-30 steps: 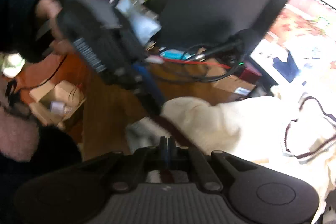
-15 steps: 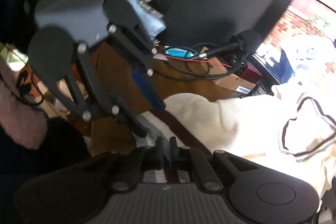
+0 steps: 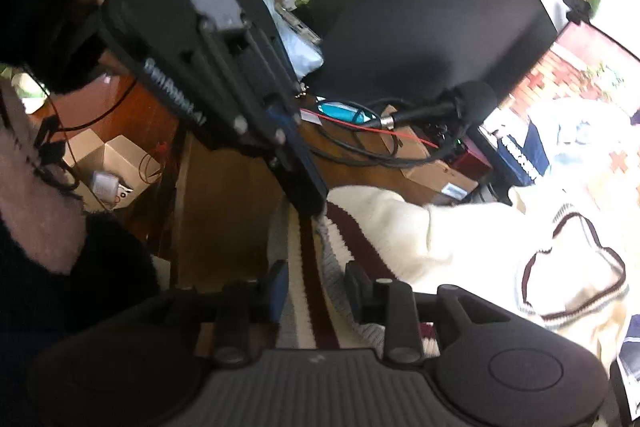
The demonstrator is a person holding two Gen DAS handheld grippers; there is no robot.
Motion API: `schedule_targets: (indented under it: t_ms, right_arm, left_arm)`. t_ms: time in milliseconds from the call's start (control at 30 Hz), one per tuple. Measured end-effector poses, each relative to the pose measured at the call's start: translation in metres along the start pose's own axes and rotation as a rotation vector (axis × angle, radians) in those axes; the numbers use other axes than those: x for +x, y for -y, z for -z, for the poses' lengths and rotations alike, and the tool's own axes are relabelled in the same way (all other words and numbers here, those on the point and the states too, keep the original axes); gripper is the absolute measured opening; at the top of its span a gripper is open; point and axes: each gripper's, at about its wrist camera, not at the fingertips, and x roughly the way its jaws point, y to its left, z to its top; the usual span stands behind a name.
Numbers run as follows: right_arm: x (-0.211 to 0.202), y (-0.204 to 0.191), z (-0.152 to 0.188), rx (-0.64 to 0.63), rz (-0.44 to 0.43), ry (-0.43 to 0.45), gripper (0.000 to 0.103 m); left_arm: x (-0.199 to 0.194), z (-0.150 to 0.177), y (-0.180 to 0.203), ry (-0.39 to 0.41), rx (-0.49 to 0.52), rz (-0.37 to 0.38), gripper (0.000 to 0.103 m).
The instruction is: Fold clothes
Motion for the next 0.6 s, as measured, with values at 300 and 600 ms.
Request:
schedule_targets:
  t_ms: [300, 600]
  right_arm:
    - [-0.012, 0.011, -0.011, 0.045, 0.093, 0.039, 0.001]
    - [-0.017, 0.011, -0.015, 0.039, 0.100, 0.026, 0.001]
  left_arm:
    - [-0.002, 0.001, 0.047, 0.048, 0.274, -0.137, 0.049]
    - [0.030, 0.001, 0.076, 0.021, 0.519, -0.279, 0.030]
